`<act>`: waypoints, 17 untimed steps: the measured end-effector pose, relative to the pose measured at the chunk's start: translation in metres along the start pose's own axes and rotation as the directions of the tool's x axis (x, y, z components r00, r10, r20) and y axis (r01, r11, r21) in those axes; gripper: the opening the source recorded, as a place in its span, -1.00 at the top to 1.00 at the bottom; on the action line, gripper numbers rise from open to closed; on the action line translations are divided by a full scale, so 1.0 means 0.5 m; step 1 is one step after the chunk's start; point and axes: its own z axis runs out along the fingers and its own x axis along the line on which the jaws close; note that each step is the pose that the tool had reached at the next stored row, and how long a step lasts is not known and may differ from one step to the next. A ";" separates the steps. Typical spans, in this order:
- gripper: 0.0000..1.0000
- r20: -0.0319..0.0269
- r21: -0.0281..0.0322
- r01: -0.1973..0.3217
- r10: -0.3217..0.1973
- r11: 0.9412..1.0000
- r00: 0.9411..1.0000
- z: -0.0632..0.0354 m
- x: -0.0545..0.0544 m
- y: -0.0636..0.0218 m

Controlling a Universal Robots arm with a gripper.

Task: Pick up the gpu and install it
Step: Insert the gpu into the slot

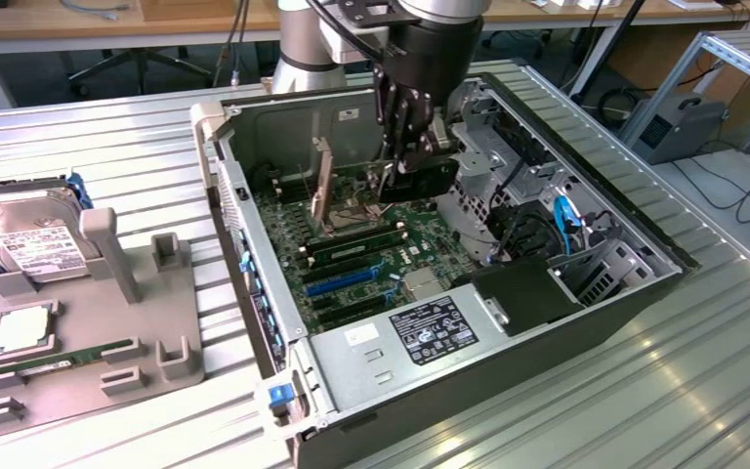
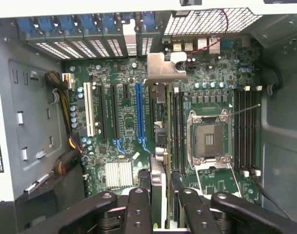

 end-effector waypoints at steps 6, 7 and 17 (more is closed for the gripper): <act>0.47 0.000 0.000 0.000 0.000 1.000 1.000 0.004 0.010 0.008; 0.47 0.000 0.000 0.000 0.000 1.000 1.000 0.004 0.012 0.011; 0.47 0.000 0.000 0.000 0.000 1.000 1.000 0.011 0.016 0.015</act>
